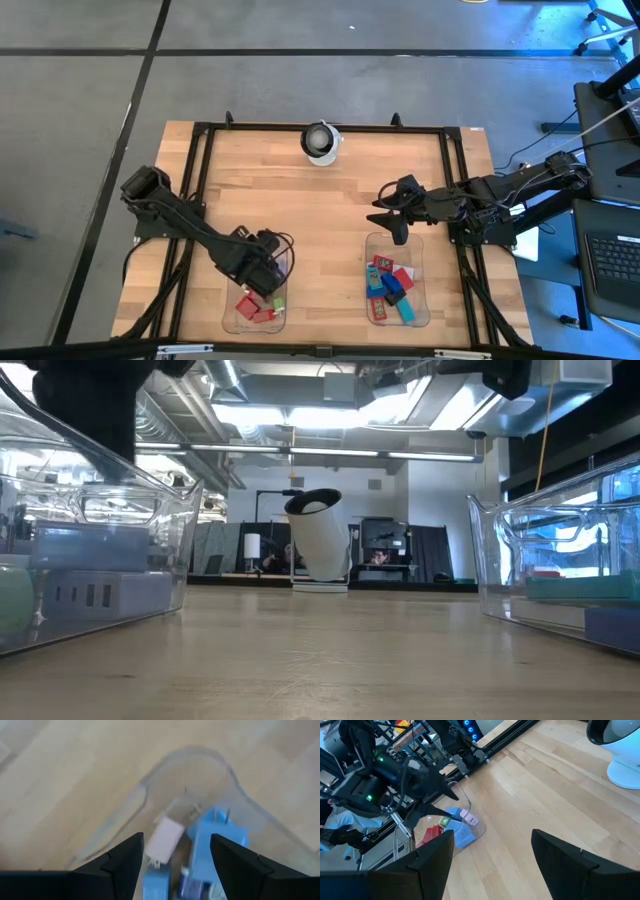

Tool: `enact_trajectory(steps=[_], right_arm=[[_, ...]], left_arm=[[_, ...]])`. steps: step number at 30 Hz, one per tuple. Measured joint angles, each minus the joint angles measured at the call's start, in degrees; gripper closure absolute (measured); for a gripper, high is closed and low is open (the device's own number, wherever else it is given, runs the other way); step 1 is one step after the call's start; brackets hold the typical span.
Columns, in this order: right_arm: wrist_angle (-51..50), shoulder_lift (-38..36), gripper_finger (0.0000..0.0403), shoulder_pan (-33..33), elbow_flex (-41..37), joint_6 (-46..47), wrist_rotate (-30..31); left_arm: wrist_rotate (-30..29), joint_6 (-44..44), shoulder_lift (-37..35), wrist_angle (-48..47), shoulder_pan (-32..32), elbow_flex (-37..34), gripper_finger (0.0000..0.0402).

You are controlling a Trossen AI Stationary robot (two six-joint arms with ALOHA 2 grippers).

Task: Pick & Place Office items
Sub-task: Return to Home Position

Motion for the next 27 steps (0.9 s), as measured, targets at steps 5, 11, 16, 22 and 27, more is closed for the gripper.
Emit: enact_trajectory(steps=[5, 11, 16, 22, 27], right_arm=[[-0.01, -0.02, 0.0133, 0.0, 0.0, -0.1, -0.01], [-0.19, -0.02, 0.0133, 0.0, 0.0, -3.15, -0.05], [-0.18, -0.02, 0.0133, -0.42, 0.0, -3.29, -0.18], [-2.0, -1.49, 0.0133, -3.15, -0.02, -5.32, -1.11], [-4.69, -3.67, 0.0133, -4.93, -0.02, -7.68, -1.7]], left_arm=[[-3.39, -6.11, -2.11, -0.83, 0.05, 0.0, 0.0175], [-0.16, -1.0, -4.31, -8.28, 0.02, 0.0, 0.0175], [-4.34, 2.29, -6.79, -9.59, 0.13, 0.0, 0.0176], [-12.04, 8.7, -15.17, -9.58, 0.87, 0.0, 0.0174], [-18.9, 13.52, -24.49, -10.07, 0.74, 0.0, 0.0176]])
